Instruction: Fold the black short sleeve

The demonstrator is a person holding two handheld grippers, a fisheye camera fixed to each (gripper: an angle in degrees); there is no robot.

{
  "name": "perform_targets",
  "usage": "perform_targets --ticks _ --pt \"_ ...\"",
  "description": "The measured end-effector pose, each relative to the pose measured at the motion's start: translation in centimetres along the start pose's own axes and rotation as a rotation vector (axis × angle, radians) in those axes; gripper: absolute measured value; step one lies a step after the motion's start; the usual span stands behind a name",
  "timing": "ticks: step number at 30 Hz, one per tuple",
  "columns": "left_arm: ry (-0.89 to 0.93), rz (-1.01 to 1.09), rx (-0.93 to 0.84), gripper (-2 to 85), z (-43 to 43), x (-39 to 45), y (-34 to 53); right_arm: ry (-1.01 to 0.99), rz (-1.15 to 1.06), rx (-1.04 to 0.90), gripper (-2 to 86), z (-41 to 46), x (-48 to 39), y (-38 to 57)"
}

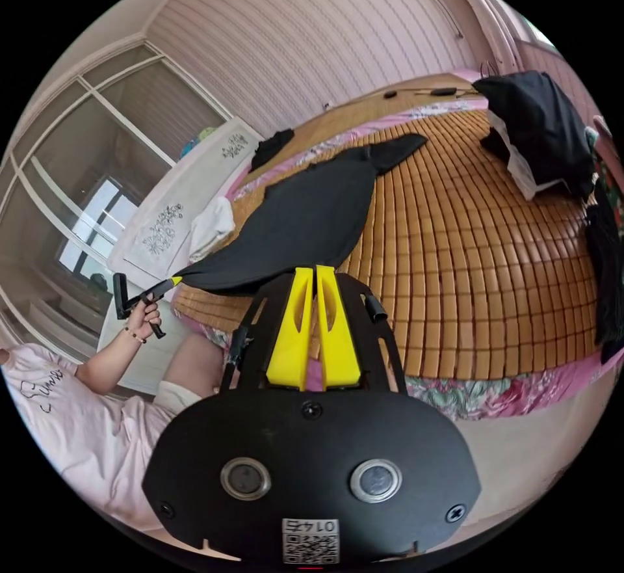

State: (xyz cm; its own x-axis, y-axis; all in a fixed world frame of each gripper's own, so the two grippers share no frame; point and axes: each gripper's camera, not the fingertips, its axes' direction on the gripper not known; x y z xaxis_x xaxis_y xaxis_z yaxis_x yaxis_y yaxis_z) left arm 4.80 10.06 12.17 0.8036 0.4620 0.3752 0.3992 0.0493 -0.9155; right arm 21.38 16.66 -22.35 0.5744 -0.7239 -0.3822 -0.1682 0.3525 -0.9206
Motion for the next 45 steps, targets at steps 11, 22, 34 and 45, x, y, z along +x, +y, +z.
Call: perform_targets --ticks 11,22,34,45 --pt "0.057 0.005 -0.319 -0.3 8.3 -1.4 2.9 0.059 -0.073 -0.318 1.3 5.3 -1.9 -1.0" --pt "0.009 -0.042 -0.493 5.9 12.7 -1.0 2.5 0.264 -0.099 -0.391 12.6 11.9 -6.0 -7.2" --pt "-0.152 0.157 -0.680 8.8 23.7 1.9 -2.9 0.405 -0.241 -0.794 4.2 24.5 -8.9 -14.3" --pt "-0.241 0.124 -0.812 -0.8 29.2 2.3 -3.7 0.315 -0.185 -0.725 0.0 22.7 -8.7 -17.2"
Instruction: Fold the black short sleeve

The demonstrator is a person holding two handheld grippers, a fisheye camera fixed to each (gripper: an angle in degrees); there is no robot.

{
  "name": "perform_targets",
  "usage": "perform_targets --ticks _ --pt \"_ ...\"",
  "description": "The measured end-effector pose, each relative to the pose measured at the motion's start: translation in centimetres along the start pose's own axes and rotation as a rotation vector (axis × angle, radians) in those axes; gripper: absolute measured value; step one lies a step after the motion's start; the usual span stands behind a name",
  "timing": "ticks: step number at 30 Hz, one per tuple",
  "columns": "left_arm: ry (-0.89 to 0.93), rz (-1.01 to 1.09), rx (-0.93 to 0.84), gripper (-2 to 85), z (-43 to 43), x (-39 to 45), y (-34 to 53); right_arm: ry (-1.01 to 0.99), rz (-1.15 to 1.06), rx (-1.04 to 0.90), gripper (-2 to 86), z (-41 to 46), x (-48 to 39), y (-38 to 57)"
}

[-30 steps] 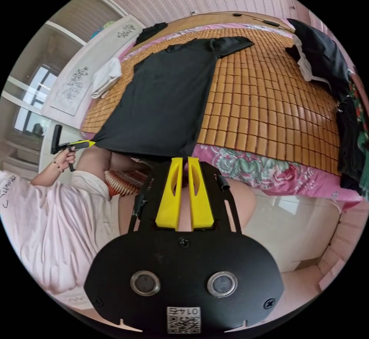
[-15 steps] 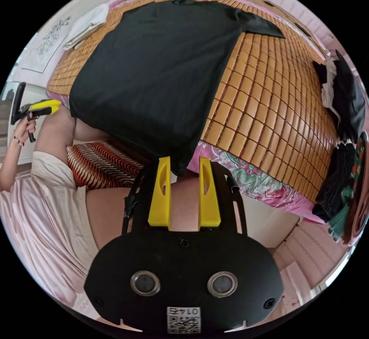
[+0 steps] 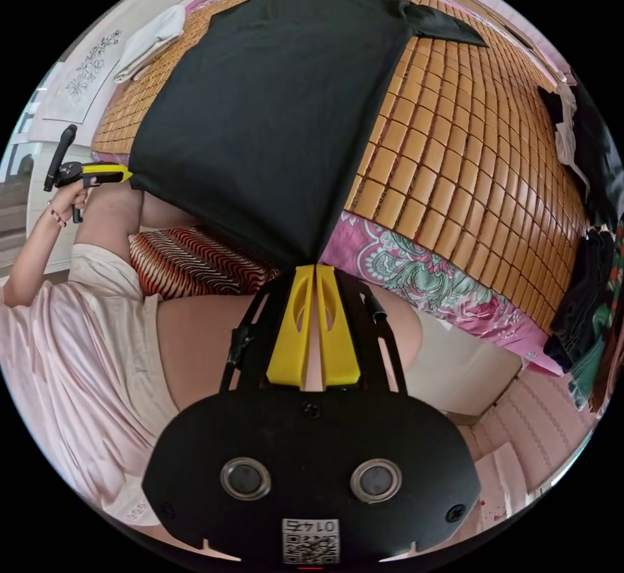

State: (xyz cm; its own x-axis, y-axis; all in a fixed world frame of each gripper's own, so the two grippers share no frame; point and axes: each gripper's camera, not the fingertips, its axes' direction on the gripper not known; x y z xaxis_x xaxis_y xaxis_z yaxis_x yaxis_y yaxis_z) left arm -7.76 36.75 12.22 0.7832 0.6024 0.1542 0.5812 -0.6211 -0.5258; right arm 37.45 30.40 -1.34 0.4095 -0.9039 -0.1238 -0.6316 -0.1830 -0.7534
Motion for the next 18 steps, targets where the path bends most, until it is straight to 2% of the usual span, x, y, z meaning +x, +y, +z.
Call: perform_targets --ticks 7,18 --pt "0.074 -0.015 0.054 -1.0 -1.3 -0.7 0.7 -0.052 0.002 0.014 -0.1 -1.2 0.7 -0.7" --pt "0.046 0.064 0.007 -1.0 -0.6 1.0 0.6 -0.033 -0.070 -0.039 -0.1 -1.0 -0.8 -1.3"
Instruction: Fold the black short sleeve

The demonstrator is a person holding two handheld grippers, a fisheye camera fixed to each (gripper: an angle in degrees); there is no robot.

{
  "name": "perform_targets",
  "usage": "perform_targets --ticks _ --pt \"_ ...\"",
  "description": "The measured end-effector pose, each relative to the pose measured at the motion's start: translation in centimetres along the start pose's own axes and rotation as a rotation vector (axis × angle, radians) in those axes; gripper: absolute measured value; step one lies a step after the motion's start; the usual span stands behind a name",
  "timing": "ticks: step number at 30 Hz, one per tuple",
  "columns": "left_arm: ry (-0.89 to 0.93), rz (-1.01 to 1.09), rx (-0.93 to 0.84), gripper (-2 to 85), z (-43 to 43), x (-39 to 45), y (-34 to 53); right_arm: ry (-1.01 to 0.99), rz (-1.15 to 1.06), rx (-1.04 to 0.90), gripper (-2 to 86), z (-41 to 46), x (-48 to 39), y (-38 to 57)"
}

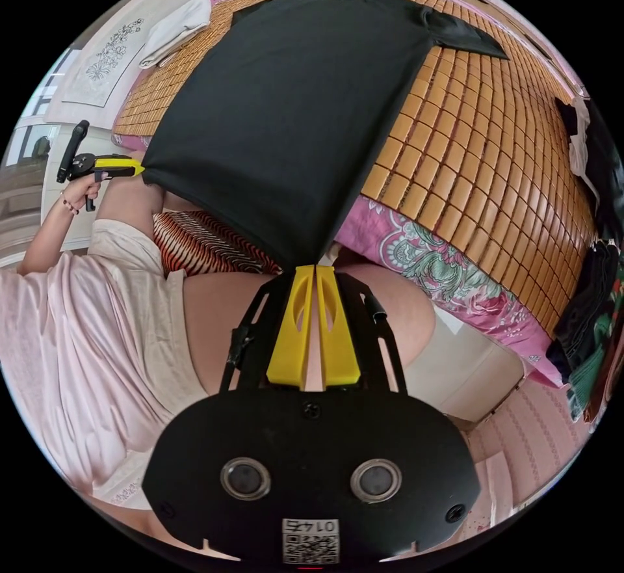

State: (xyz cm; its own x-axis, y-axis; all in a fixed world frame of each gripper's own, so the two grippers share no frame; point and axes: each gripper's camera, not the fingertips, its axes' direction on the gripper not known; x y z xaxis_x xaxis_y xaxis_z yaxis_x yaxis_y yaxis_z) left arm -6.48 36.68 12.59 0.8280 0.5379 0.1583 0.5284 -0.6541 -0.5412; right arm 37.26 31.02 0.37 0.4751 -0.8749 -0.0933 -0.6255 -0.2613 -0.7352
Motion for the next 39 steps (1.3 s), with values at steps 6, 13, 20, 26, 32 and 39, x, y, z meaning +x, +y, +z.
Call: perform_targets --ticks 6,13,20,26,32,39 --pt "0.012 0.005 -0.020 -1.0 1.0 0.3 -0.6 -0.033 0.038 -0.001 -0.2 0.6 1.0 0.5" --pt "0.037 -0.069 0.077 -1.0 -0.9 -0.1 0.3 -0.062 0.120 0.077 -0.4 0.4 3.2 3.1" --pt "0.041 -0.089 0.074 -1.0 -0.3 0.3 0.5 -0.081 0.186 0.198 0.4 -0.4 5.6 5.7" --pt "0.103 0.016 0.184 -1.0 -1.9 3.3 -3.0 -0.002 0.197 0.390 6.0 -2.7 8.8 5.4" --pt "0.078 0.284 0.276 -0.9 -3.9 8.9 -13.4 0.027 0.259 0.668 8.1 -6.7 14.4 -0.2" --pt "0.028 0.518 0.447 -0.9 -6.0 16.6 -29.9 0.268 0.266 0.766 9.9 -7.2 20.2 -10.6"
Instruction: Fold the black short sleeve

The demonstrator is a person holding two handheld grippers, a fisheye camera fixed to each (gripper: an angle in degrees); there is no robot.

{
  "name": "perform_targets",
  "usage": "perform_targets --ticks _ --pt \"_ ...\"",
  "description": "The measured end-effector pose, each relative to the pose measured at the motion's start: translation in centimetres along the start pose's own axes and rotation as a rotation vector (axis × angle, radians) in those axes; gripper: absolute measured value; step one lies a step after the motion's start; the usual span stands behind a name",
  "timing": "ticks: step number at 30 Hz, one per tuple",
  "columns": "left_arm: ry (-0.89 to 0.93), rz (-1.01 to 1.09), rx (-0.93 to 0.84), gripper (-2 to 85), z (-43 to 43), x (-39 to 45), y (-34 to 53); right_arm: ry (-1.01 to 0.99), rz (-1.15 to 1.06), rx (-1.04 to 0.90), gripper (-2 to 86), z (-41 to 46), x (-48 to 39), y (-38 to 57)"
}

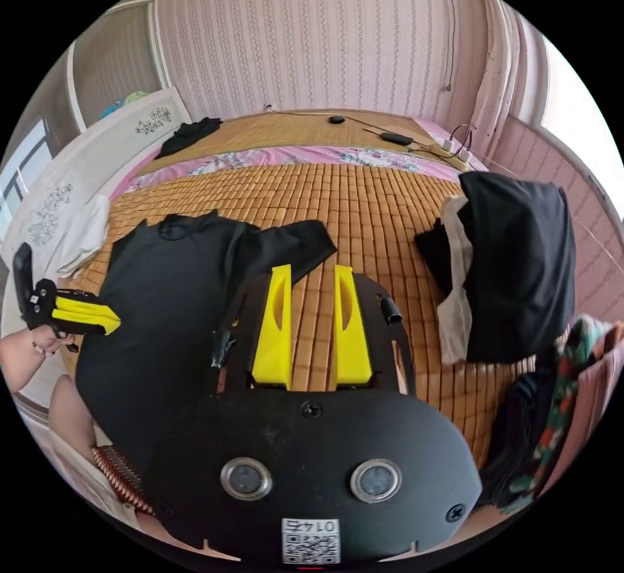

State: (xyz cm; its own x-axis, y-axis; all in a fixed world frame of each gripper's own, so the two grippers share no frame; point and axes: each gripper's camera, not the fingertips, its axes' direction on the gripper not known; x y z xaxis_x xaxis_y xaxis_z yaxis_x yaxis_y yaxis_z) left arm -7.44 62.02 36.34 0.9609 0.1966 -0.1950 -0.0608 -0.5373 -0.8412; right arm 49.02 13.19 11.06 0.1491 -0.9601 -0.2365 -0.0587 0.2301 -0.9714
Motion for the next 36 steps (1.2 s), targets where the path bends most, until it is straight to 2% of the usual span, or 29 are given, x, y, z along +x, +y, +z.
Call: perform_targets --ticks 6,11,14,19,24,28,32,36 --pt "-0.015 0.041 0.058 -0.5 6.0 -0.5 -11.6 0.009 -0.009 -0.064 9.9 8.0 1.9 -3.3" --pt "0.030 0.000 0.032 -0.5 11.0 -0.9 -16.9 -0.026 0.028 -0.129 2.7 11.5 4.5 -1.9" --pt "0.009 0.045 -0.027 -0.5 13.8 0.0 -18.5 -0.184 0.050 -0.109 0.0 10.8 6.0 -0.5" --pt "-0.025 0.112 -0.060 -0.6 15.7 1.3 -19.3 -0.261 0.099 0.043 -0.2 5.1 8.2 4.9" --pt "-0.023 0.134 -0.024 -0.7 15.1 2.6 -20.7 -0.281 0.155 0.125 0.0 -3.2 8.8 10.6" --pt "-0.036 0.200 -0.005 -0.7 14.6 4.2 -21.6 -0.220 0.259 0.176 0.8 -4.0 10.7 14.7" --pt "-0.063 0.203 -0.046 -0.6 14.9 5.2 -22.7 -0.243 0.295 0.142 3.5 -1.5 11.9 16.8" --pt "-0.097 0.253 -0.044 -0.4 13.9 6.6 -23.9 -0.208 0.123 -0.023 10.9 1.9 10.4 16.6"
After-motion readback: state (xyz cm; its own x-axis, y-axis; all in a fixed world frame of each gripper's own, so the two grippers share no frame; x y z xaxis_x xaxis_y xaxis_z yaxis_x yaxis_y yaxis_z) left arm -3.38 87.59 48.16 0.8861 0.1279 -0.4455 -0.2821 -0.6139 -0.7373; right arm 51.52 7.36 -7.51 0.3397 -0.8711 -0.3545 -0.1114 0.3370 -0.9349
